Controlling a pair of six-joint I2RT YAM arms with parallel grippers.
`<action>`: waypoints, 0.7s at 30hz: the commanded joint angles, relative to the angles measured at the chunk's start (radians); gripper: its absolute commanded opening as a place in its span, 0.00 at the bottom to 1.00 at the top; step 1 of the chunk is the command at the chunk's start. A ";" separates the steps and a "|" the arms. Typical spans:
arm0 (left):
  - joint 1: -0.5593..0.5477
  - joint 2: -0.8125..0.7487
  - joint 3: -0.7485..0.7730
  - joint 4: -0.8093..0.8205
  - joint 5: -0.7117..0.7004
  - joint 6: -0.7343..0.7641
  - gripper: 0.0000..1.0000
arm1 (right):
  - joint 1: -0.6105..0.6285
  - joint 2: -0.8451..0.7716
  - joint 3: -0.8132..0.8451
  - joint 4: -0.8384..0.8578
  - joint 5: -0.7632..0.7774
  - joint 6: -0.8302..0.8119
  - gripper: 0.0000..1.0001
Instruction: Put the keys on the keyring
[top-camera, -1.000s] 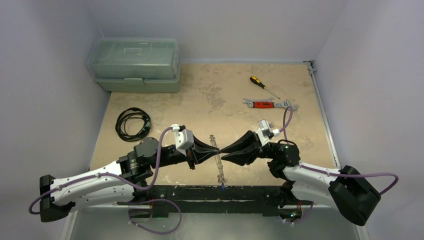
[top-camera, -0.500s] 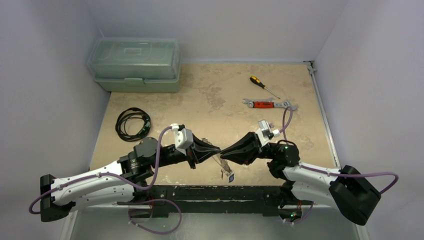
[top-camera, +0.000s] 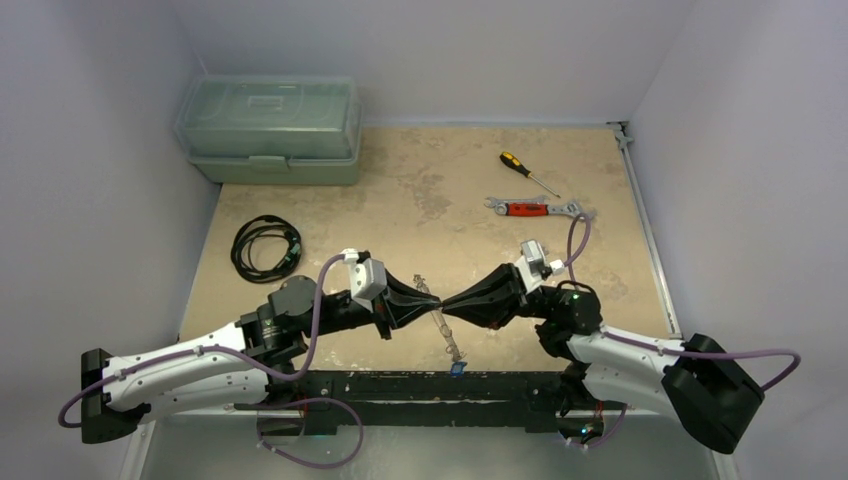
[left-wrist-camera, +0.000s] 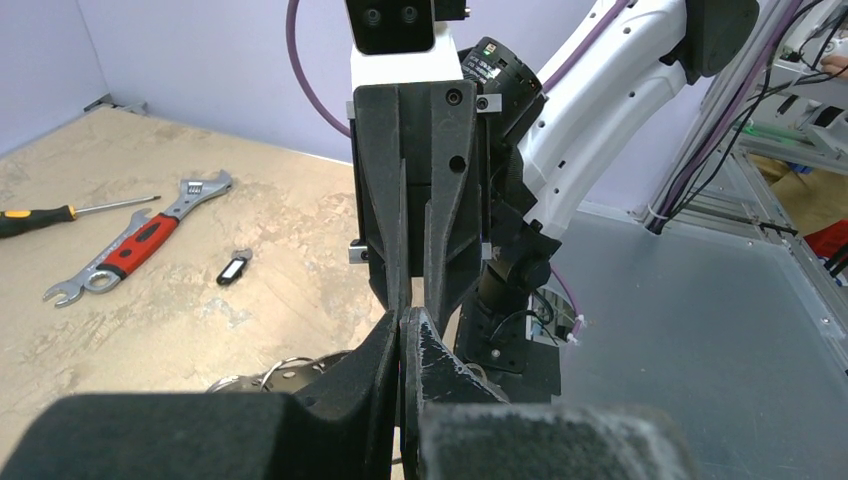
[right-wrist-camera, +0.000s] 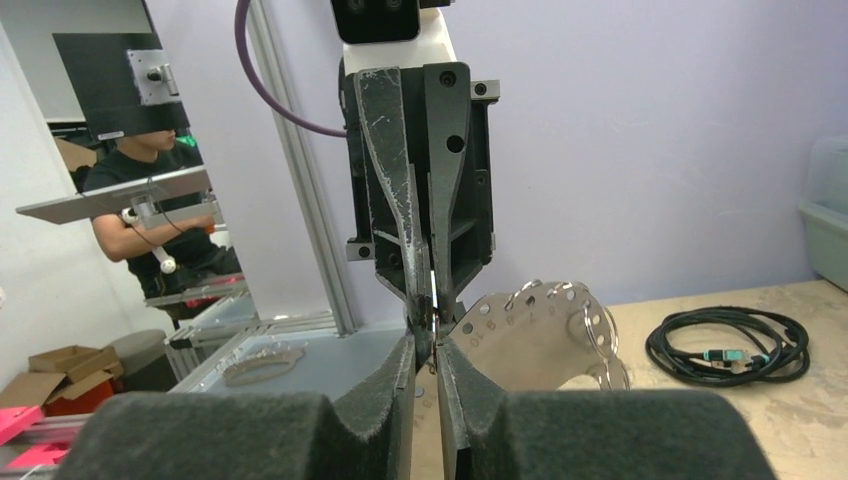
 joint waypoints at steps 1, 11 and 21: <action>-0.007 -0.021 -0.004 0.071 -0.006 -0.009 0.00 | 0.007 -0.007 0.036 0.320 0.012 -0.006 0.14; -0.007 -0.020 -0.011 0.096 -0.008 -0.015 0.00 | 0.008 0.017 0.040 0.320 0.014 -0.007 0.13; -0.007 -0.016 -0.021 0.129 -0.032 -0.015 0.00 | 0.013 0.023 0.034 0.319 0.014 -0.014 0.12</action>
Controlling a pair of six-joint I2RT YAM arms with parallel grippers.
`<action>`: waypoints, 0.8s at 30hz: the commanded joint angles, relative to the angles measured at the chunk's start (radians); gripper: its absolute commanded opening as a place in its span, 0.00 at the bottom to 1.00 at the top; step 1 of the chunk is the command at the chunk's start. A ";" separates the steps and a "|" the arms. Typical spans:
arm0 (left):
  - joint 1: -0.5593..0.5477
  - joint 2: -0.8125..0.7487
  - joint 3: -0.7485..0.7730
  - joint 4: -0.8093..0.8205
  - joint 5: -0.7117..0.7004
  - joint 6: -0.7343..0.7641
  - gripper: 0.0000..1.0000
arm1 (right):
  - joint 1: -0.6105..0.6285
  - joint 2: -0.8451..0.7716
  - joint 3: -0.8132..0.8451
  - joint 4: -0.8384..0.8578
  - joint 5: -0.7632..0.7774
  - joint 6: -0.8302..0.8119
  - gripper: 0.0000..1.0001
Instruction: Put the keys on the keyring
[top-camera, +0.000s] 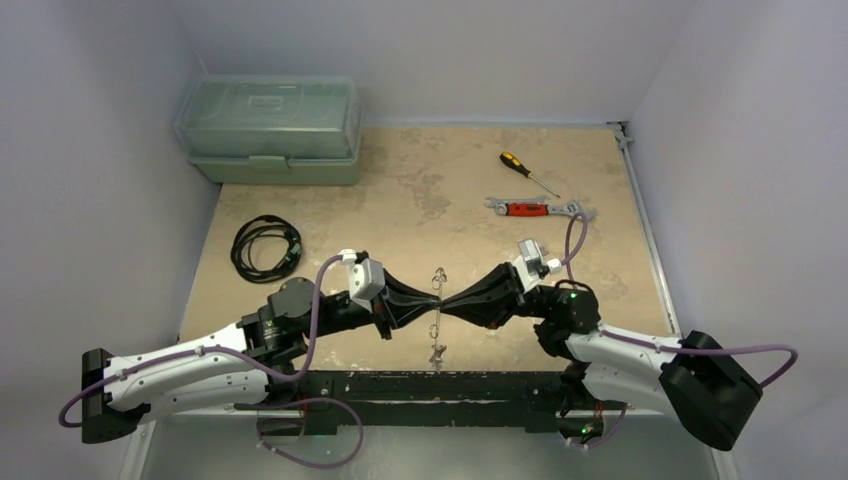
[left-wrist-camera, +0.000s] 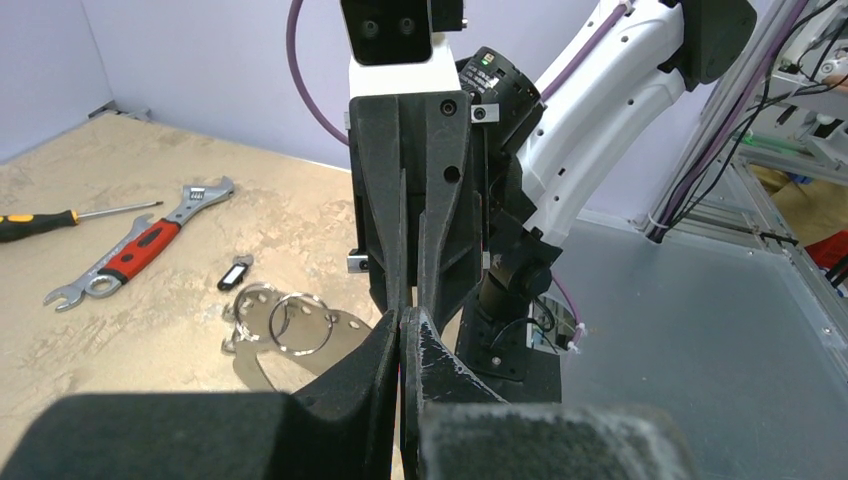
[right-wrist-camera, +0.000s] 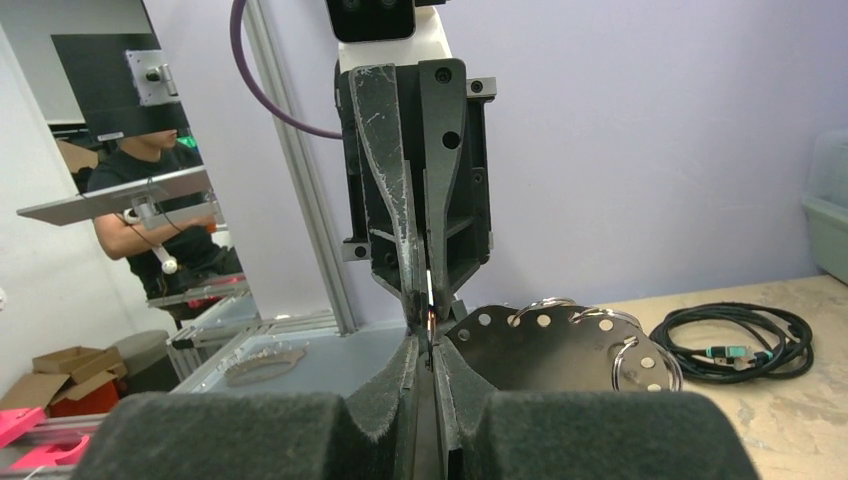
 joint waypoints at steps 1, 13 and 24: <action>-0.003 -0.012 -0.004 0.102 -0.024 -0.008 0.00 | 0.009 0.007 0.028 0.317 0.010 -0.015 0.12; -0.003 -0.011 -0.011 0.121 -0.030 -0.010 0.00 | 0.010 0.011 0.030 0.317 0.009 -0.018 0.01; -0.003 -0.020 -0.001 0.065 -0.049 -0.013 0.11 | 0.010 -0.032 0.005 0.312 0.051 -0.073 0.00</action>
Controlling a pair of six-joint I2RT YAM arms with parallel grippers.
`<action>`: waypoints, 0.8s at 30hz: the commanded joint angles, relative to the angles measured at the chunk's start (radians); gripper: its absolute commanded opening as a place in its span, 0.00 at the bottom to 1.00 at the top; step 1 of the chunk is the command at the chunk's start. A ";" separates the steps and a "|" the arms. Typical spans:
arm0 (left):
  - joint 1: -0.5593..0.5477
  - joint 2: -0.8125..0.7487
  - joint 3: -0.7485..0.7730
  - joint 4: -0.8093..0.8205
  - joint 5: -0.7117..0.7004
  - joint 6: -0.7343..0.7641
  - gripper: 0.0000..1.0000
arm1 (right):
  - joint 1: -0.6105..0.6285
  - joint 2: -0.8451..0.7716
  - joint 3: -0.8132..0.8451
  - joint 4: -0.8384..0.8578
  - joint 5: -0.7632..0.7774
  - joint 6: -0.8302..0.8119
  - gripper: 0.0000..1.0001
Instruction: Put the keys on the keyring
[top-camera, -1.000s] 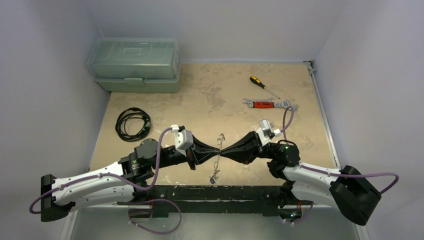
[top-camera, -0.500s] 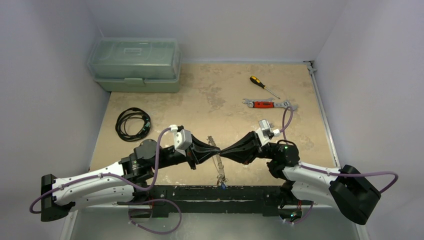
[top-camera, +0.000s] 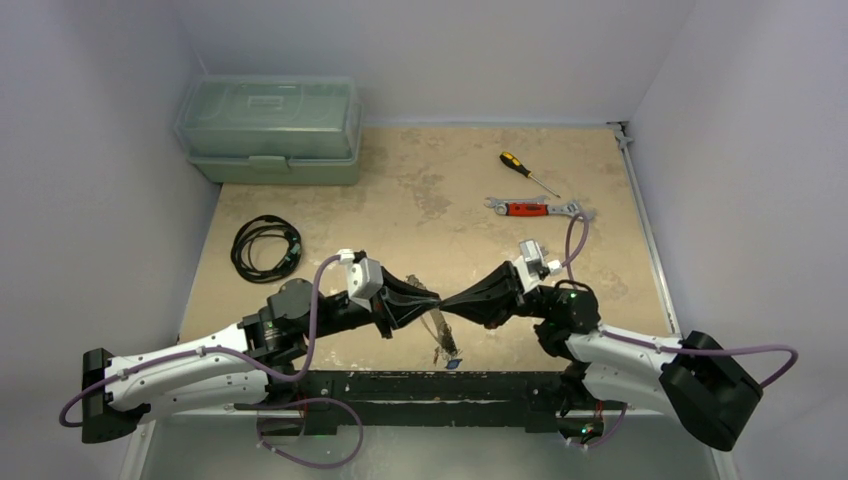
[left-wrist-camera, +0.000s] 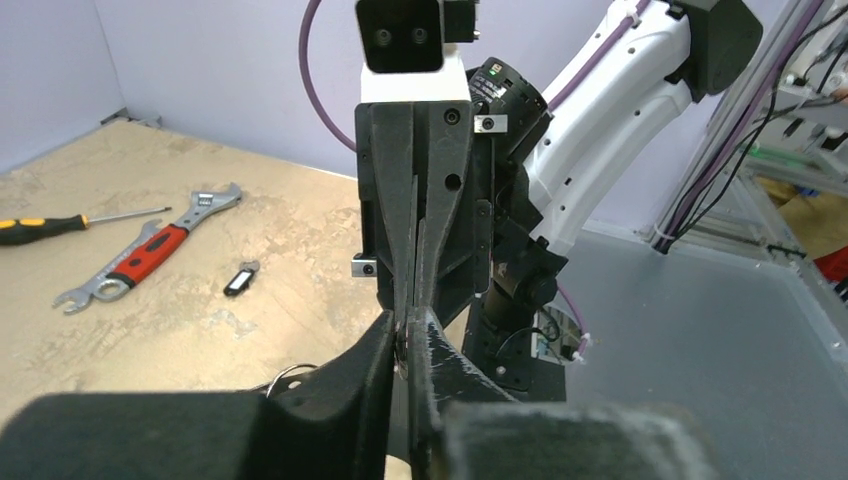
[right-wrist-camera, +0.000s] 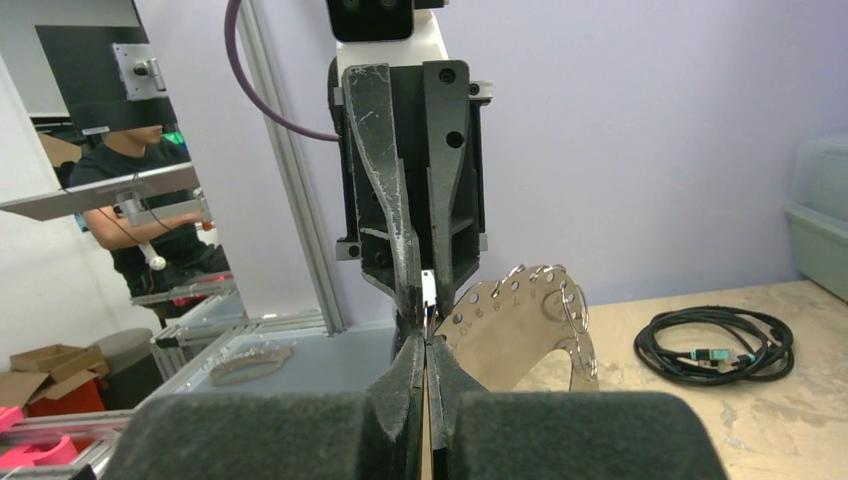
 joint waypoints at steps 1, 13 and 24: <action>-0.003 -0.018 0.022 0.014 -0.037 -0.016 0.19 | 0.007 -0.041 -0.003 0.311 0.052 -0.055 0.00; -0.003 -0.073 0.104 -0.231 -0.248 -0.048 0.78 | 0.008 -0.190 -0.014 -0.007 0.108 -0.243 0.00; -0.003 0.058 0.254 -0.608 -0.779 -0.058 0.85 | 0.009 -0.446 0.068 -0.647 0.275 -0.672 0.00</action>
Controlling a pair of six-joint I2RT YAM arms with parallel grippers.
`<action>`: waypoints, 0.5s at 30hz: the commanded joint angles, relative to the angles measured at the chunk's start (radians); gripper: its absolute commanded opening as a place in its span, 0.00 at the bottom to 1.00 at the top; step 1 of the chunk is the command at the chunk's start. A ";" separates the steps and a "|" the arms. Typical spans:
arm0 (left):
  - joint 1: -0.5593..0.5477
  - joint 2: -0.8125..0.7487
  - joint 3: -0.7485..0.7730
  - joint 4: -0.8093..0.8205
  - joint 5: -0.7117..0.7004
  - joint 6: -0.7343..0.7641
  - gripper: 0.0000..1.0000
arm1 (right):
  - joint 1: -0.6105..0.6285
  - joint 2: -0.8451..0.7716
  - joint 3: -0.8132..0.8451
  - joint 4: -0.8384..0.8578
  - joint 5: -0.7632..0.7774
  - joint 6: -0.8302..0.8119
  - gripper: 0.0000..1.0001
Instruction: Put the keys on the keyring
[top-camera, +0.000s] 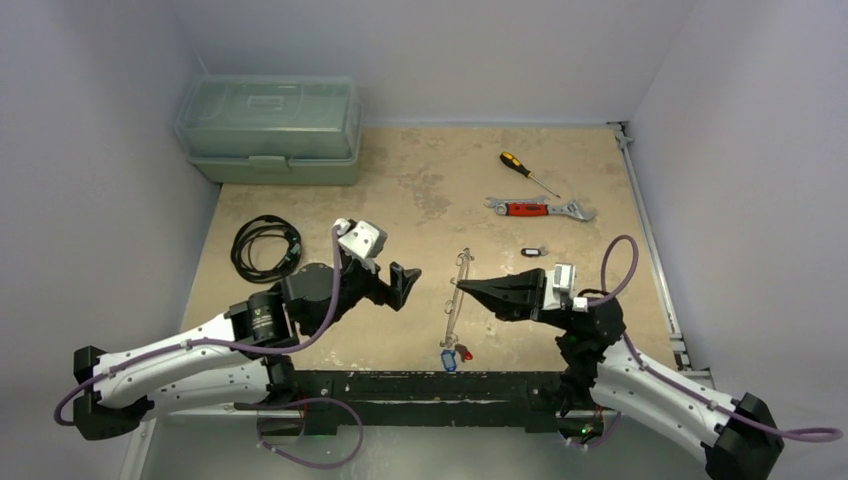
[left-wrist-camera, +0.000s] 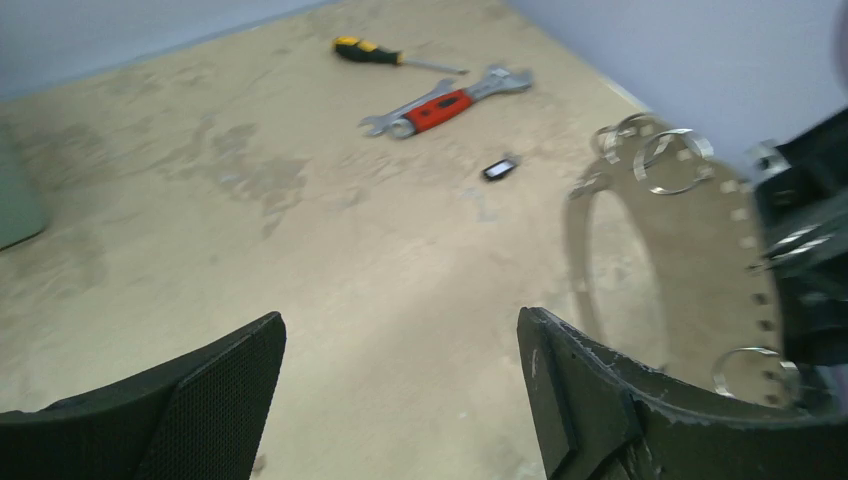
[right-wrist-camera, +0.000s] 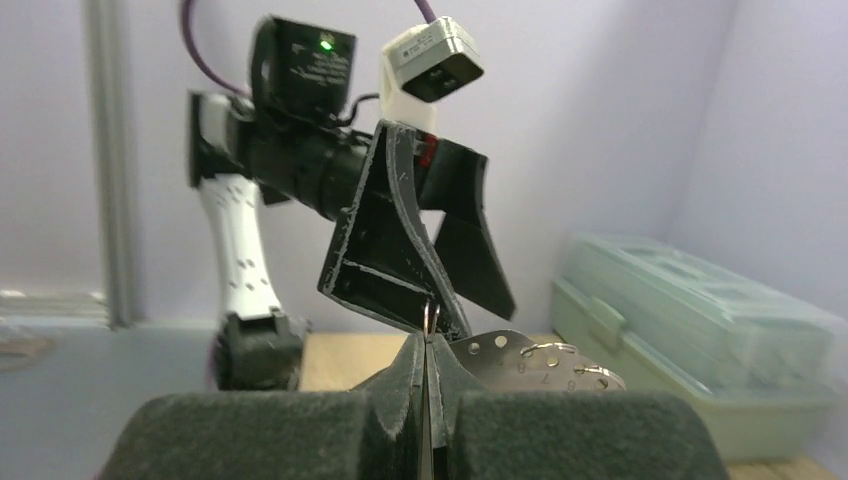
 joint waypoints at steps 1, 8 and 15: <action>-0.003 0.030 0.050 -0.150 -0.264 -0.011 0.87 | 0.008 -0.068 0.079 -0.263 0.131 -0.240 0.00; -0.001 0.048 0.029 -0.125 -0.343 0.034 0.91 | 0.065 -0.041 0.066 -0.290 0.262 -0.428 0.00; -0.001 0.060 0.026 -0.147 -0.344 0.071 0.90 | 0.324 0.034 0.047 -0.268 0.603 -0.746 0.00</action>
